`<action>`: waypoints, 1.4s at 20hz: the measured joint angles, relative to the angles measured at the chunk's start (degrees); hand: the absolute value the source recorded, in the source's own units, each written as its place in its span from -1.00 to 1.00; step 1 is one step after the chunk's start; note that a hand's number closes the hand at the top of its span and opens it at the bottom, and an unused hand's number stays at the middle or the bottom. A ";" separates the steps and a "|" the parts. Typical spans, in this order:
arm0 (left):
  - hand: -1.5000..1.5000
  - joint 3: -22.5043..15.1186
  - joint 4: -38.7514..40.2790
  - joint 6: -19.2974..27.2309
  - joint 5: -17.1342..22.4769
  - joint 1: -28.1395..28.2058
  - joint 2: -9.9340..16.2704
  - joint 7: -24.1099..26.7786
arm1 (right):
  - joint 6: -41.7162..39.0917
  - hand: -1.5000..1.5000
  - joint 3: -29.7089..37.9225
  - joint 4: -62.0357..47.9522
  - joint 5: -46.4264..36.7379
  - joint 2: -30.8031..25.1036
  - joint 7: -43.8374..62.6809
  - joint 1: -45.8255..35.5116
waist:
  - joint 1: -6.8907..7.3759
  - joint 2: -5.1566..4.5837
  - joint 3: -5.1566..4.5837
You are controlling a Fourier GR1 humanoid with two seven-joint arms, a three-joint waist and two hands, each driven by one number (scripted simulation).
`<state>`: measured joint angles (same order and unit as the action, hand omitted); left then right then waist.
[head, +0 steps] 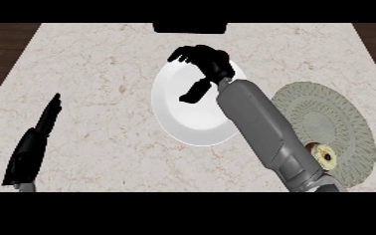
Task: Pick the eggplant from the placemat and place it in the plate
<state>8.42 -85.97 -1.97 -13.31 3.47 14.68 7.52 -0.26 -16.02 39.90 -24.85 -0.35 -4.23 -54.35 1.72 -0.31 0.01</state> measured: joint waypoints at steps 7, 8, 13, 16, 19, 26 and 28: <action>0.00 0.70 1.29 -0.13 0.02 0.83 0.03 1.75 | 4.54 -1.00 7.92 0.70 8.53 -0.81 -3.02 -0.45 | -0.71 0.09 0.00; 0.00 0.42 0.47 -0.18 0.02 0.92 -0.21 1.05 | 4.84 -1.00 9.66 0.49 9.63 -1.61 -3.45 -0.54 | -0.73 0.09 0.01; 0.00 0.55 0.86 0.15 -0.23 0.51 -0.55 1.38 | 2.46 -1.00 17.11 -0.65 15.75 -5.18 -5.60 0.05 | -1.01 0.06 0.03; 0.00 0.02 -0.40 0.12 -0.57 -0.11 -0.79 -0.34 | -1.84 -1.00 21.70 -3.37 19.84 -8.70 -9.59 0.40 | -0.72 -0.11 0.05; 0.00 -0.01 -0.29 0.00 -0.81 -0.51 -0.69 -0.52 | -6.97 -1.00 25.12 -7.39 22.36 -13.17 -14.47 0.25 | -0.35 -0.30 0.07; 0.00 -0.06 0.21 -0.63 -0.84 -1.56 -0.64 -0.29 | -15.19 -1.00 28.33 -17.10 22.42 -22.27 -25.97 -1.13 | 0.43 -0.61 0.09; 0.00 0.08 -0.04 -0.92 -0.74 -1.85 -0.39 -0.45 | -16.59 -1.00 28.75 -19.61 21.96 -24.19 -29.22 -0.85 | 0.78 -0.74 0.10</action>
<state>8.50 -86.01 -2.90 -14.05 1.61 14.29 7.07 -16.85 12.74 20.29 -2.90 -24.54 -33.46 -55.20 2.49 -1.05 0.11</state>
